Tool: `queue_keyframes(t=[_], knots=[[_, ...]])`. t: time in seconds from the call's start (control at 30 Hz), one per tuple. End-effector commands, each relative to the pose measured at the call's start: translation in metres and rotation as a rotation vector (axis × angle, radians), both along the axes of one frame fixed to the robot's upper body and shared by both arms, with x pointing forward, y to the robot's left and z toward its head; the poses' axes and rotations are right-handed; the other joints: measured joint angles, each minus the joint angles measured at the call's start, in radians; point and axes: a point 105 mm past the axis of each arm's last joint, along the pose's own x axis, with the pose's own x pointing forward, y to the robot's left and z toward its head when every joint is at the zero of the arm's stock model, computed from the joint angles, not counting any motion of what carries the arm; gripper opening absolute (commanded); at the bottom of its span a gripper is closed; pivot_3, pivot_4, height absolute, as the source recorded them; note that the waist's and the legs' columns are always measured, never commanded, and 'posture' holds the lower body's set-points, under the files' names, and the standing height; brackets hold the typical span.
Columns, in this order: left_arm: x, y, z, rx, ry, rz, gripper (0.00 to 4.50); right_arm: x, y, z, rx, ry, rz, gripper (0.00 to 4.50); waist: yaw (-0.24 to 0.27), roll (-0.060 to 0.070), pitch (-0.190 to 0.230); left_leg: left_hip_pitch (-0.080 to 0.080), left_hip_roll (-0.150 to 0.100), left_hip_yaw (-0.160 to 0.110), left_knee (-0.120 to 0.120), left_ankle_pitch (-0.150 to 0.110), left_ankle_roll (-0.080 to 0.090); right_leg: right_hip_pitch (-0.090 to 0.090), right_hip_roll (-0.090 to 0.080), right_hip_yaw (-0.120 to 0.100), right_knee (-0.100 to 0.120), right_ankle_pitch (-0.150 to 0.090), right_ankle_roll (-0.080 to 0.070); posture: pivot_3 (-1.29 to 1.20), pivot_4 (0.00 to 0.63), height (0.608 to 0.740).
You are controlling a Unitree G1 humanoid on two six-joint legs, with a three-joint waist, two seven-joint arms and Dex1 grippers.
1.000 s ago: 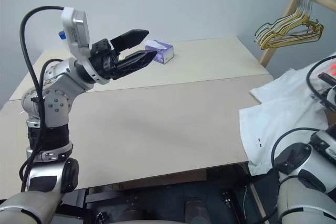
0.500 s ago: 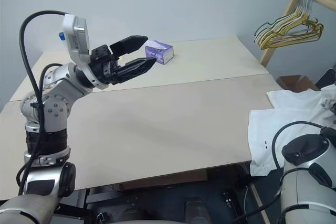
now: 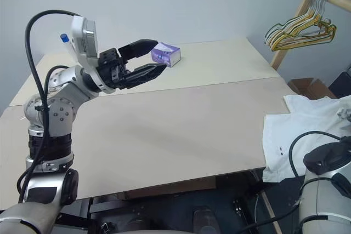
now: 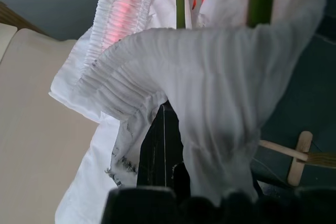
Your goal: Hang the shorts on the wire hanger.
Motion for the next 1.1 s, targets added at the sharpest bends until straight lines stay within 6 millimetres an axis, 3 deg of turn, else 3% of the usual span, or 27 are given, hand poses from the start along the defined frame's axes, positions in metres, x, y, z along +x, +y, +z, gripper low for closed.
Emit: queue_keyframes(t=[0.03, 0.07, 0.1, 0.4, 0.57, 0.83, 1.03, 1.1], knots=[[-0.003, 0.002, 0.008, -0.004, -0.037, 0.005, 4.48, 0.002, 0.0, 0.006, -0.003, -0.035, 0.008, 0.0, 0.001, 0.0, 0.0, 0.0, 0.0, 0.0, 0.0, 0.0, 0.0, 0.0, 0.0, 0.0, 0.0, 0.0, 0.0, -0.11, 0.006, 0.74], [-0.003, 0.002, 0.008, -0.002, -0.037, 0.004, 4.48, 0.003, 0.003, 0.005, -0.011, -0.033, 0.029, 0.0, 0.001, 0.0, 0.0, 0.0, 0.0, 0.0, 0.0, 0.0, 0.0, 0.0, 0.0, 0.0, 0.0, 0.0, 0.0, -0.11, 0.005, 0.74], [-0.004, 0.002, 0.008, -0.002, -0.037, 0.004, 4.5, 0.005, 0.005, 0.005, -0.018, -0.03, 0.041, 0.28, 0.001, 0.0, 0.0, 0.0, 0.0, 0.0, 0.0, 0.0, 0.0, 0.001, 0.0, 0.0, 0.0, 0.0, 0.0, -0.11, 0.005, 0.74], [-0.003, 0.004, 0.008, 0.007, -0.039, 0.013, 4.5, 0.007, 0.022, 0.032, -0.249, -0.049, 0.082, 0.28, -0.001, 0.003, 0.001, 0.005, 0.0, -0.002, -0.001, 0.0, 0.0, 0.005, 0.0, 0.001, 0.0, 0.0, 0.0, -0.11, 0.009, 0.74], [-0.004, 0.004, 0.008, 0.011, -0.039, 0.012, 4.5, 0.003, 0.024, 0.027, -0.305, -0.03, 0.06, 0.28, 0.001, 0.004, 0.001, 0.008, 0.0, -0.003, -0.003, 0.0, 0.0, 0.005, 0.0, 0.003, 0.0, 0.0, 0.0, -0.11, 0.016, 0.74], [-0.006, 0.004, 0.007, 0.016, -0.034, 0.009, 4.5, -0.001, 0.011, 0.019, -0.257, -0.06, 0.007, 0.28, 0.004, 0.005, 0.002, 0.008, -0.001, -0.003, -0.004, 0.0, 0.0, 0.005, 0.0, 0.003, -0.002, 0.0, 0.001, -0.1, 0.017, 0.74], [-0.008, 0.004, 0.005, 0.02, -0.032, 0.004, 4.5, -0.009, -0.003, 0.009, -0.036, -0.148, -0.12, 0.28, 0.006, 0.005, 0.002, 0.009, -0.001, -0.003, -0.006, 0.0, 0.0, 0.005, 0.0, 0.004, -0.003, 0.0, 0.001, -0.1, 0.012, 0.74], [-0.009, 0.004, 0.005, 0.022, -0.029, -0.001, 4.5, -0.017, -0.001, 0.004, -0.028, -0.071, -0.136, 0.28, 0.01, 0.005, 0.002, 0.008, -0.001, -0.002, -0.007, 0.0, 0.0, 0.006, 0.0, 0.003, -0.004, 0.0, 0.001, -0.11, 0.01, 0.74]])
